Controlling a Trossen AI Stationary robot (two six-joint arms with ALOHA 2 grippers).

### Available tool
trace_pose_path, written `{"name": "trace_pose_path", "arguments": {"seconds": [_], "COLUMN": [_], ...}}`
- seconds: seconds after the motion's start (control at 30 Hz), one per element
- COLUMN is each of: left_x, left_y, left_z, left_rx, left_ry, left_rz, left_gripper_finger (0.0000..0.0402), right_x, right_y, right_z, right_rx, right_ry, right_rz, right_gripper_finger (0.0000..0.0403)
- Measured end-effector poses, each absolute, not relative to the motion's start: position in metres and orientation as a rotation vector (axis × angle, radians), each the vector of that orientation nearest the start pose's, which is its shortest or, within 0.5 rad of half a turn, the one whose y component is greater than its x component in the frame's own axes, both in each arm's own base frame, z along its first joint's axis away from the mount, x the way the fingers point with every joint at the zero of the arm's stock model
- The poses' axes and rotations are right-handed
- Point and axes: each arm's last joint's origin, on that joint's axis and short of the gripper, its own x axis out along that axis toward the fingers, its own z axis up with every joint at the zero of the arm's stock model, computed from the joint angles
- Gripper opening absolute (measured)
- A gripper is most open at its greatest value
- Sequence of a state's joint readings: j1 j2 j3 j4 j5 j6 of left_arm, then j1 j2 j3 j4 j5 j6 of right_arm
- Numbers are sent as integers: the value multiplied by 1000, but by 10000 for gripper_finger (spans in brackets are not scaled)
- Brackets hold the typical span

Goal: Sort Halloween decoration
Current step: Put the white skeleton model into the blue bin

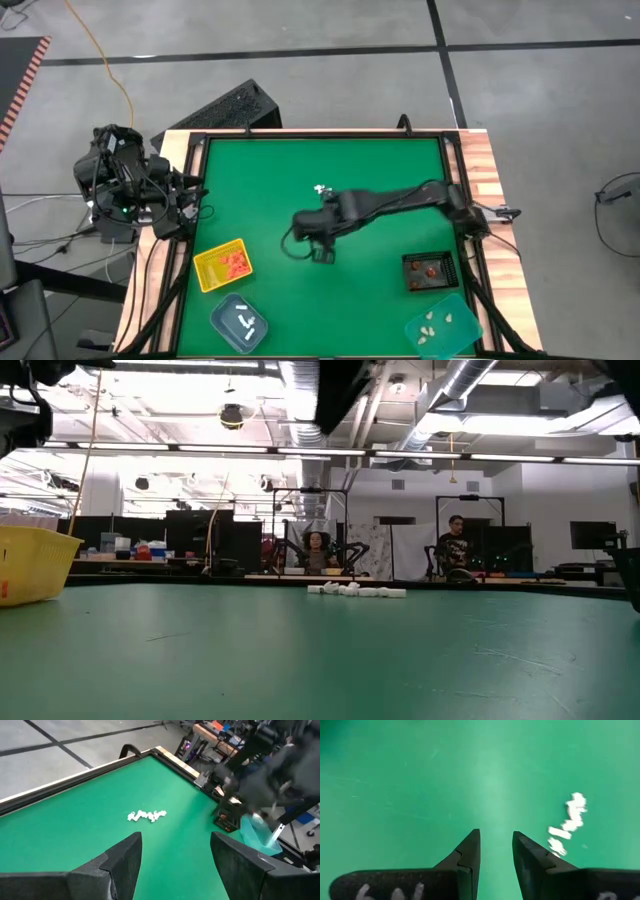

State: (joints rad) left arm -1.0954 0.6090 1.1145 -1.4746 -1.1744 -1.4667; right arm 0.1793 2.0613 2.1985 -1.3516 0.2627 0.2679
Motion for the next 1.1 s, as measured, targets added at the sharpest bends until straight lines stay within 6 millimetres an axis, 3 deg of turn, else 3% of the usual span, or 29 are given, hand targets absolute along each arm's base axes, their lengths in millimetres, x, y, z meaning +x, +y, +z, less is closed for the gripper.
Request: {"name": "trace_pose_path", "arguments": {"seconds": [0.1,0.23,0.53,0.7,0.93,1.1], "left_x": [39,39,39,39,39,39], "left_y": [-17,-17,-17,-16,-15,-15], "left_z": [361,361,361,362,363,363], "left_rx": [-562,-545,-540,-521,-512,-514], "left_ry": [244,234,237,193,152,154], "left_rz": [324,328,326,344,361,360], "left_gripper_finger": [226,226,226,226,226,226], "right_x": [375,342,300,295,301,306], "right_y": [48,27,-4,-16,-38,-56], "right_z": [359,356,280,241,212,190], "right_rx": [-34,-5,144,153,119,191], "right_ry": [1132,1085,962,911,890,904], "right_rz": [-280,-332,-354,-370,-386,-325], "right_gripper_finger": [108,108,108,108,108,108]}}
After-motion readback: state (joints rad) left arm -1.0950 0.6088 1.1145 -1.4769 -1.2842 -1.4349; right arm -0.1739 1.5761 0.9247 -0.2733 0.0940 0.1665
